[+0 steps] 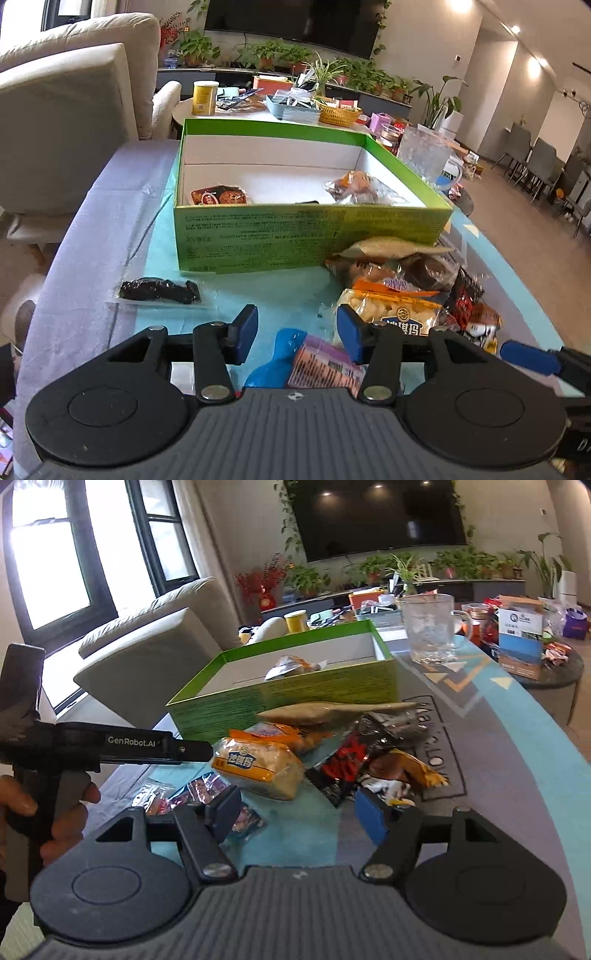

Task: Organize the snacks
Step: 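Move both tools back toward the remaining snacks on the cloth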

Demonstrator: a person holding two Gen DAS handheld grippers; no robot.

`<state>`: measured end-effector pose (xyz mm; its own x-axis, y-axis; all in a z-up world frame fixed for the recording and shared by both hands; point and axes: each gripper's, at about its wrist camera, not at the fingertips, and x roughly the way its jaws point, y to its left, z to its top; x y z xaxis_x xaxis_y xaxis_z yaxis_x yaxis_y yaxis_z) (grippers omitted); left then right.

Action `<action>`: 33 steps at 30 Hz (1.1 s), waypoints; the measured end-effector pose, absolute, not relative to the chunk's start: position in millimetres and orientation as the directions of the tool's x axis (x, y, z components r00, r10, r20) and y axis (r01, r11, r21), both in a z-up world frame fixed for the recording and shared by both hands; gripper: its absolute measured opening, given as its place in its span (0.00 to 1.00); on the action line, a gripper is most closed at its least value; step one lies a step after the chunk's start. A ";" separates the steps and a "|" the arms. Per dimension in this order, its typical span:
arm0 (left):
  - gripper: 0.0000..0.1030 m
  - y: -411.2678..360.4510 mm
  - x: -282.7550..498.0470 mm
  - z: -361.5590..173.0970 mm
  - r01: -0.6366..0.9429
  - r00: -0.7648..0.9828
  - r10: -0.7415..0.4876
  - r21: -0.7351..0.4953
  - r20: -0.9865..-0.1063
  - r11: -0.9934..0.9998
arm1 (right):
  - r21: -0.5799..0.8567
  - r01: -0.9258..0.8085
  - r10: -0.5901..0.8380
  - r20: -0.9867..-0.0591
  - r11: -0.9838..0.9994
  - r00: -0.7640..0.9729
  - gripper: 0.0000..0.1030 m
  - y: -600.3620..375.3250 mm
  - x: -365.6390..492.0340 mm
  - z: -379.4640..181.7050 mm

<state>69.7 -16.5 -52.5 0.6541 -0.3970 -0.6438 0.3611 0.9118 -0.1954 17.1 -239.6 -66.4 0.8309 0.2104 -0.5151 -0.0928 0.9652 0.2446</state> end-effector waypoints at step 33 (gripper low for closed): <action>0.47 0.8 -0.2 -61.2 0.364 0.576 -0.350 -0.151 -0.739 0.919 | 0.310 -0.078 0.239 -0.525 0.948 0.817 0.56 -244.5 2.9 -77.1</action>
<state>-0.2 0.8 -61.2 0.5759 -0.3500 -0.7389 0.3641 0.9190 -0.1515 2.9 -244.5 -77.1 0.8166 0.2390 -0.5254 -0.0780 0.9476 0.3097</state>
